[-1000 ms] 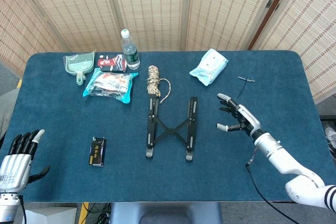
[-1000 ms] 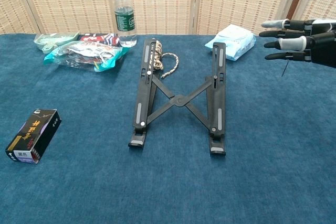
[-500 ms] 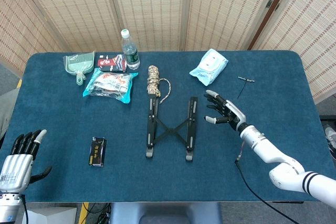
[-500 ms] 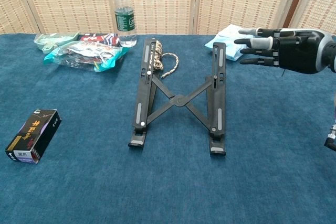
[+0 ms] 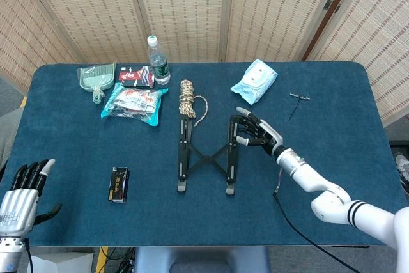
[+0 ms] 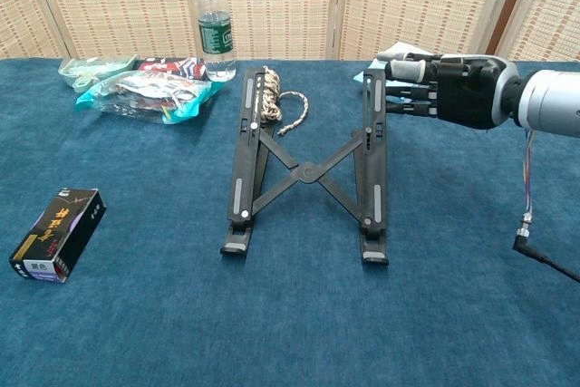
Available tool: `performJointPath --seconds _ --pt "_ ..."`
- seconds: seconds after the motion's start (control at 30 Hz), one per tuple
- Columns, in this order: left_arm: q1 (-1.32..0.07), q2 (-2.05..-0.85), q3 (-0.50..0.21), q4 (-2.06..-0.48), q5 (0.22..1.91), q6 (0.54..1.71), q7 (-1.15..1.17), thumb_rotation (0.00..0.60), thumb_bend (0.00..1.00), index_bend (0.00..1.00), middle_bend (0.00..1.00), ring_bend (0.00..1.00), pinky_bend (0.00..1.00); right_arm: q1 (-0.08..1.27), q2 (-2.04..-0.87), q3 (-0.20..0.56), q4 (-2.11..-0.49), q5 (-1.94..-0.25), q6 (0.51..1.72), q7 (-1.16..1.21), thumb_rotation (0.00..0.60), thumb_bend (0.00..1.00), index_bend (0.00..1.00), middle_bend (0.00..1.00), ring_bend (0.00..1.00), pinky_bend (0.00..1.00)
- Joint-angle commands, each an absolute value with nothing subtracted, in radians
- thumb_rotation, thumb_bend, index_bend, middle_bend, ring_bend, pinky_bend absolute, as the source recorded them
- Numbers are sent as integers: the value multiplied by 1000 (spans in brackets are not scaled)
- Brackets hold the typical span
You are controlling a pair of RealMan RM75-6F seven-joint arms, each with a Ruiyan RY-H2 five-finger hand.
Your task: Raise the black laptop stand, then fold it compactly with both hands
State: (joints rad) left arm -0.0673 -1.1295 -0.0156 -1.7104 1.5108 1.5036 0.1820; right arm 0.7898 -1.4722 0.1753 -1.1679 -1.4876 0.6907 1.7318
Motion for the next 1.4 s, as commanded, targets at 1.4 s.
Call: performJointPath --seconds 1.4 --pt "-51 -1128 -5 -1711 1532 1517 169 600 176 0 80 62 0 738 -1209 -126 -1493 -1821 1165 1780 600 139 0 198 163 233"
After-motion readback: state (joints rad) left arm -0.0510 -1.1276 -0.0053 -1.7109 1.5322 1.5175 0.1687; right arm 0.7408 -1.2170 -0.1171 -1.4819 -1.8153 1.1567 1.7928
